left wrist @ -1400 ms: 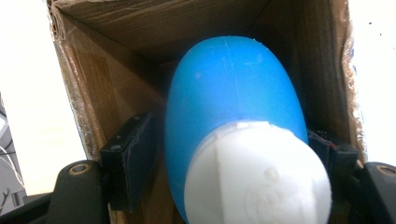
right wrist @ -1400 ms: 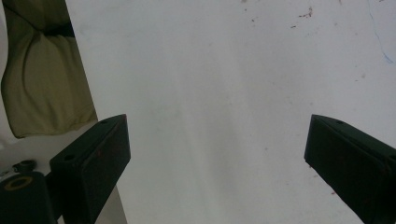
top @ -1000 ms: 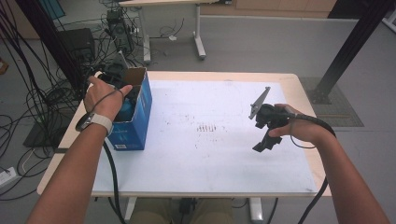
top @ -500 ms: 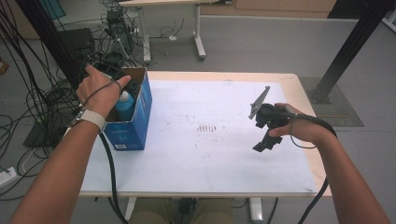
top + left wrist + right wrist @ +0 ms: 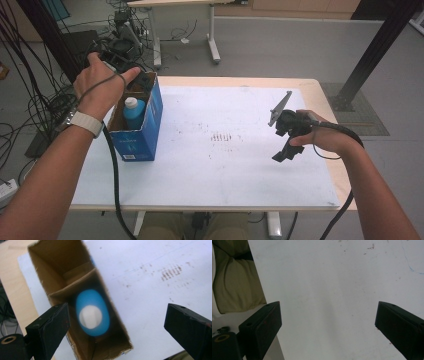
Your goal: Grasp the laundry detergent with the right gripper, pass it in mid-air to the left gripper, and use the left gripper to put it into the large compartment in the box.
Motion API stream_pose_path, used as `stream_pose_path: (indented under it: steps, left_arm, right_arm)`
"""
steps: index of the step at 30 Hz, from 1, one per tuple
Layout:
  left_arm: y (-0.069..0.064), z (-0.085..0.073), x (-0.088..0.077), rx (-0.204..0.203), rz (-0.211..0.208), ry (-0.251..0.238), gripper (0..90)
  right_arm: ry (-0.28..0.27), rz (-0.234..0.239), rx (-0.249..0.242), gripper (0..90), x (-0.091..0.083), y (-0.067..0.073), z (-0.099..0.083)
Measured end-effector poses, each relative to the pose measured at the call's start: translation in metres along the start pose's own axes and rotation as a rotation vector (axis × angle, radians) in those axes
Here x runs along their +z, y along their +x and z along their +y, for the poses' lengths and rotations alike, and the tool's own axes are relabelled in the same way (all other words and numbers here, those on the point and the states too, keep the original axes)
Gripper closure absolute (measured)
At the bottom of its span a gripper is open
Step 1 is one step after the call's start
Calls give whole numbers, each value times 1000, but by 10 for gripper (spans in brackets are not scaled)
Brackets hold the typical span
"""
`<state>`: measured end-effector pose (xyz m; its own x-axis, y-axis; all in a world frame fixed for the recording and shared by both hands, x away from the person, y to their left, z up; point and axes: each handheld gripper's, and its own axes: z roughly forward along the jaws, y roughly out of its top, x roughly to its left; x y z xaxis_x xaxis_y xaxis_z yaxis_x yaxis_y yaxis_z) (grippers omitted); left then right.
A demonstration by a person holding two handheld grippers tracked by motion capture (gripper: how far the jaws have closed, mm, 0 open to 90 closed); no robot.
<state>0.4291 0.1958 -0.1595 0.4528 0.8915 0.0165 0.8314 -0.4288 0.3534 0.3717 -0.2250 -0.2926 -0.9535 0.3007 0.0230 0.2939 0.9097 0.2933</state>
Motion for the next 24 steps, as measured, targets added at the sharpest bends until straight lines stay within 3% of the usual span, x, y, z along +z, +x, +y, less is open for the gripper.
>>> stream_pose_path:
  steps: [9,16,24]
  left_arm:
    - [-10,7,-13,87,-31,-7,69]
    - [-24,10,-18,204,-68,-3,69]
    - [-33,17,-15,298,-114,9,70]
  right_arm:
    - [2,-9,14,67,-3,0,-1]
    - [4,-12,24,67,-6,-1,-1]
    - [8,-16,31,67,-8,-1,0]
